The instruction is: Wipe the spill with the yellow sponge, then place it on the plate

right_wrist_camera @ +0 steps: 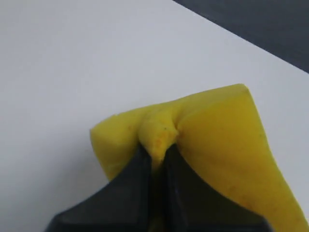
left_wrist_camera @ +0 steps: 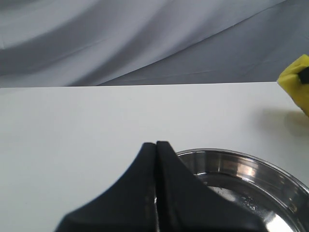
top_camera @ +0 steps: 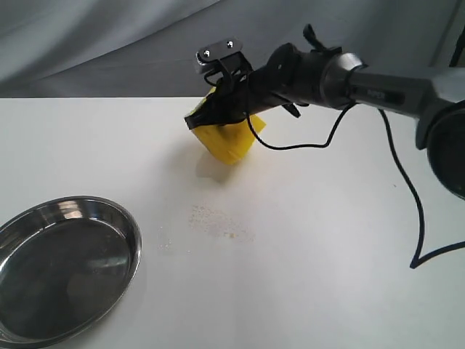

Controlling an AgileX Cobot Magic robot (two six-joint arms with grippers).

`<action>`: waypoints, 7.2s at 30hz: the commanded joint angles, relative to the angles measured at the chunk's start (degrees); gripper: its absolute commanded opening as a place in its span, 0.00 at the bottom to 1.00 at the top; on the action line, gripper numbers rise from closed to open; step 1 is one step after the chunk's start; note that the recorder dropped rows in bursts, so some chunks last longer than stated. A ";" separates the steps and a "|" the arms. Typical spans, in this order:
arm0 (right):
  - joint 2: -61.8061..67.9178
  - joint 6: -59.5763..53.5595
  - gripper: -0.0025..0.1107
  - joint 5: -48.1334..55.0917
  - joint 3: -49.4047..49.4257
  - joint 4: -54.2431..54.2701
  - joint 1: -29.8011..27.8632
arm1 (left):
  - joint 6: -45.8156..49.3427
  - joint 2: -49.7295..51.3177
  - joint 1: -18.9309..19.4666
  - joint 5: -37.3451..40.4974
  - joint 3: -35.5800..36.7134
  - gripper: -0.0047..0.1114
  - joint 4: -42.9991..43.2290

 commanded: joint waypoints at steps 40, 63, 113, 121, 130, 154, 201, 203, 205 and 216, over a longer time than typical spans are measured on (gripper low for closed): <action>4.58 7.22 0.02 48.66 7.43 8.56 0.00 | -0.27 -0.14 -0.33 0.08 0.26 0.04 0.24; -15.46 -4.44 0.02 48.66 13.74 21.74 -1.85 | -0.27 -0.14 -0.33 0.08 0.26 0.04 0.24; -7.00 2.51 0.64 17.95 1.05 -1.40 26.34 | -0.27 -0.14 -0.33 0.08 0.26 0.04 0.24; -11.59 11.88 0.33 25.08 1.05 -10.14 23.70 | -0.27 -0.14 -0.33 0.08 0.26 0.04 0.24; -12.81 13.84 0.02 45.10 1.05 -14.20 14.84 | -0.27 -0.14 -0.33 0.08 0.26 0.04 0.24; -38.64 28.89 0.02 33.16 39.14 -23.64 -20.65 | -0.27 -0.14 -0.33 0.08 0.26 0.04 0.24; -135.00 34.89 0.02 13.68 80.67 -24.22 -25.02 | -0.27 -0.14 -0.31 0.08 0.26 0.04 0.24; -135.00 34.89 0.02 13.50 80.51 -24.22 -24.99 | -0.27 -0.14 -0.31 0.08 0.26 0.04 0.24; -135.00 34.89 0.02 13.50 80.51 -23.71 -24.99 | -0.27 -0.14 -0.31 -0.27 0.26 0.04 0.24; -135.00 35.00 0.02 -20.86 101.51 -27.64 -24.67 | -0.27 -0.14 -0.31 -0.27 0.26 0.04 0.24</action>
